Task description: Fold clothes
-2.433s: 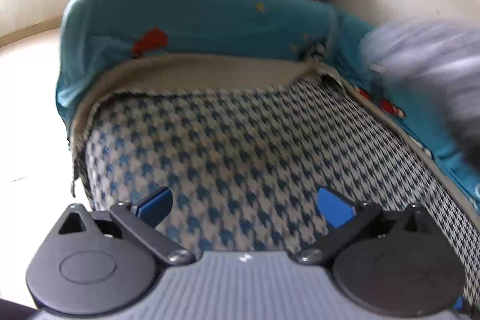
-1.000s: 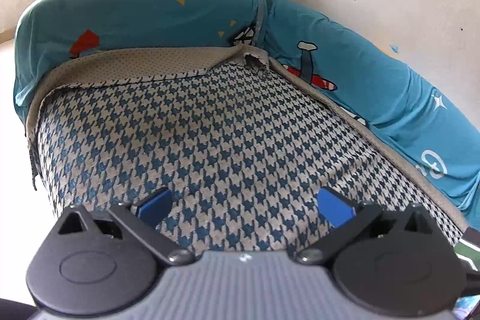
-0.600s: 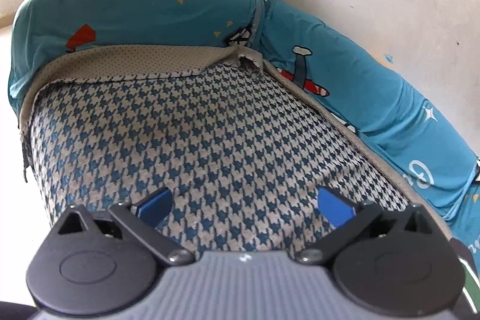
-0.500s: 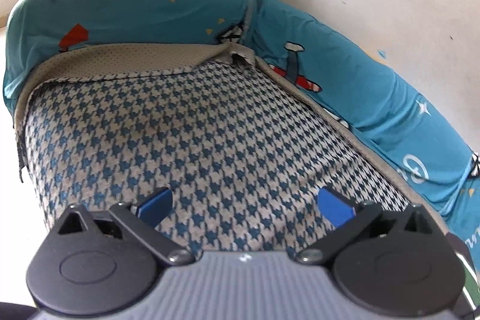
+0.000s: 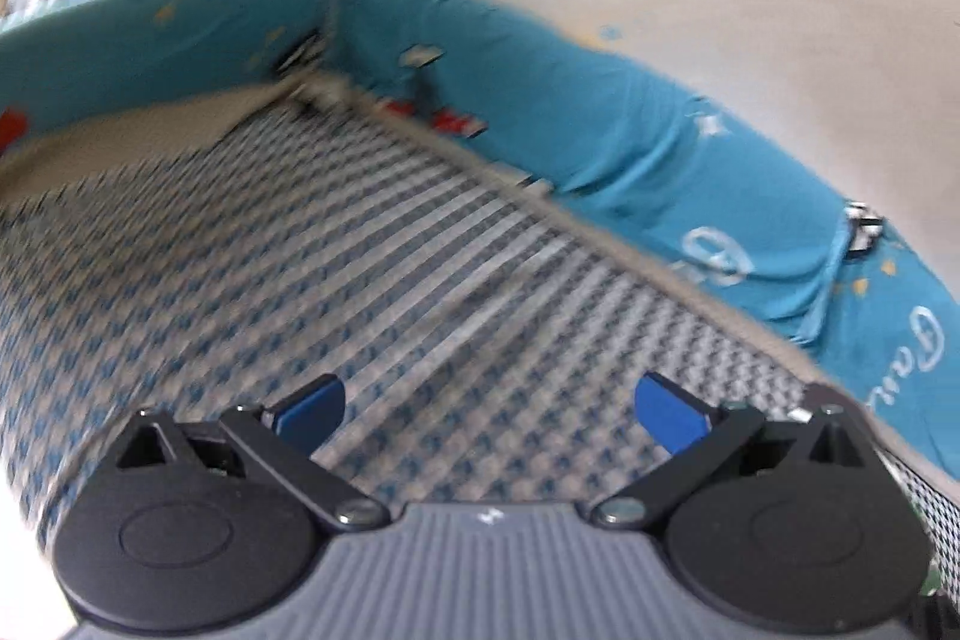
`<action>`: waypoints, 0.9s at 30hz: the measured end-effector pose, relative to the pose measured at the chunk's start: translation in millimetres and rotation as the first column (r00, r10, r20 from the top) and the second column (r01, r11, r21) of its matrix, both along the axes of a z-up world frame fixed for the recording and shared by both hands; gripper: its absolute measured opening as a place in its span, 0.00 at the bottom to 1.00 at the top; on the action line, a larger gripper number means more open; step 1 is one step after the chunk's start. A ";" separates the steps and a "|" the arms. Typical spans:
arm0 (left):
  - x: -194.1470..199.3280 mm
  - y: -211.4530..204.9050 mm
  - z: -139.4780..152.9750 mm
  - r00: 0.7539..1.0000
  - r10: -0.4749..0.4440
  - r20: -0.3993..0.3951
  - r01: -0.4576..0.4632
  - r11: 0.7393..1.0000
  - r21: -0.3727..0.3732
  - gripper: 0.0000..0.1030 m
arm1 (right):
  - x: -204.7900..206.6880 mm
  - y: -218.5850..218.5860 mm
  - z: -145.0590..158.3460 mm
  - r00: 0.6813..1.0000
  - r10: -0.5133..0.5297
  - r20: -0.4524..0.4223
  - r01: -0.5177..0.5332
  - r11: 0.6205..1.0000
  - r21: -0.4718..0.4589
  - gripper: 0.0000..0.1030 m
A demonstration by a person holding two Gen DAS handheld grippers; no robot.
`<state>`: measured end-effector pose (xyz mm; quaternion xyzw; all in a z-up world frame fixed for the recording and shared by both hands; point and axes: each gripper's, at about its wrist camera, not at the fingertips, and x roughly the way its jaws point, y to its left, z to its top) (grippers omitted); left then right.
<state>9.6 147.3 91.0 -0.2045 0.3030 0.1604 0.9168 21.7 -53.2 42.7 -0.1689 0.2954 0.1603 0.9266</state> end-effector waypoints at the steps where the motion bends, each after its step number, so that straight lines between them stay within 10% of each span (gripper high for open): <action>1: 7.9 -4.5 5.2 1.000 -0.011 0.019 0.010 1.000 0.027 1.00 | 2.6 -3.9 -1.3 1.000 -0.007 0.008 0.007 1.000 0.004 0.77; 19: 62.2 -29.1 -20.9 0.994 -0.038 -0.098 0.052 0.989 0.140 1.00 | 65.4 7.4 -43.4 0.996 0.007 -0.084 -0.005 1.000 0.024 0.70; 27: 64.5 -36.9 -24.5 0.991 -0.057 -0.118 0.076 0.984 0.162 1.00 | 79.9 -7.5 -48.5 0.995 -0.057 -0.077 0.063 0.995 0.078 0.26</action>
